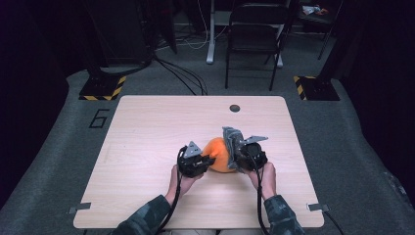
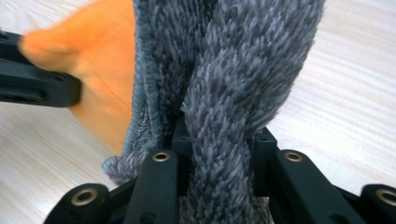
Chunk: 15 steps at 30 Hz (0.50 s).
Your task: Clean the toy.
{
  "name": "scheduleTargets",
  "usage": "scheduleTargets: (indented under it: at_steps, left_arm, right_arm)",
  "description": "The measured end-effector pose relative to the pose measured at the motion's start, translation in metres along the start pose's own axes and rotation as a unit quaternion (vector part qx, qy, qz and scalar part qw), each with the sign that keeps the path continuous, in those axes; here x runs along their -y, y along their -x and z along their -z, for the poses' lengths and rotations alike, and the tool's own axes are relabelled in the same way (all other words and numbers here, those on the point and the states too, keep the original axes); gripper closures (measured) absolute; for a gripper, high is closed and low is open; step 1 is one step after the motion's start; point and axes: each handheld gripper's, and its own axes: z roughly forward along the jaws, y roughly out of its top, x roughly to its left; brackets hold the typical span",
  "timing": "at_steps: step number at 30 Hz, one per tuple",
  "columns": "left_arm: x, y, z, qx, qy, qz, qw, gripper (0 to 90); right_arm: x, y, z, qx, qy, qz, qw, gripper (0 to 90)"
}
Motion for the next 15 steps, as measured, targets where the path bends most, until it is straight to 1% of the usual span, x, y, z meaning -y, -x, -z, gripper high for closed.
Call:
scheduleTargets:
  at_steps: [1, 3, 4, 5, 8, 9, 11, 12, 13, 15]
  left_arm:
    - [0.000, 0.000, 0.000, 0.002, -0.002, -0.001, 1.0000, 77.1]
    - [0.000, 0.000, 0.000, 0.001, 0.000, -0.001, 1.0000, 77.1]
    - [0.000, -0.001, 0.000, 0.002, -0.002, -0.002, 1.0000, 77.1]
    - [0.000, -0.001, -0.001, 0.000, 0.002, 0.001, 1.0000, 77.1]
    - [0.001, -0.002, 0.000, 0.004, -0.002, -0.003, 1.0000, 77.1]
    - [0.001, -0.001, -0.001, 0.002, 0.002, -0.001, 1.0000, 77.1]
    - [0.001, -0.001, -0.001, 0.003, -0.001, -0.002, 1.0000, 77.1]
    - [0.001, -0.001, -0.001, 0.003, -0.002, -0.001, 1.0000, 77.1]
    - [0.001, -0.001, -0.001, 0.001, 0.002, -0.003, 1.0000, 77.1]
    - [0.001, -0.001, -0.002, 0.000, 0.002, -0.002, 1.0000, 77.1]
  right_arm:
    - [0.001, 0.001, -0.001, 0.003, -0.002, -0.001, 1.0000, 70.6]
    - [0.004, 0.005, -0.004, 0.008, -0.008, -0.004, 0.9999, 70.6]
    - [0.005, 0.007, -0.005, 0.006, -0.010, -0.011, 0.9999, 70.5]
    - [0.007, 0.009, -0.006, 0.005, -0.012, -0.016, 0.9998, 70.5]
    - [0.011, 0.015, -0.011, 0.005, -0.019, -0.029, 0.9994, 70.5]
    - [0.012, 0.017, -0.013, 0.004, -0.020, -0.033, 0.9992, 70.5]
    - [0.015, 0.018, -0.015, 0.016, -0.030, -0.034, 0.9989, 70.6]
    - [0.017, 0.020, -0.017, 0.018, -0.032, -0.032, 0.9988, 70.6]
    - [0.018, 0.021, -0.020, 0.022, -0.037, -0.032, 0.9985, 70.7]
    - [0.023, 0.024, -0.025, 0.024, -0.042, -0.041, 0.9980, 70.8]
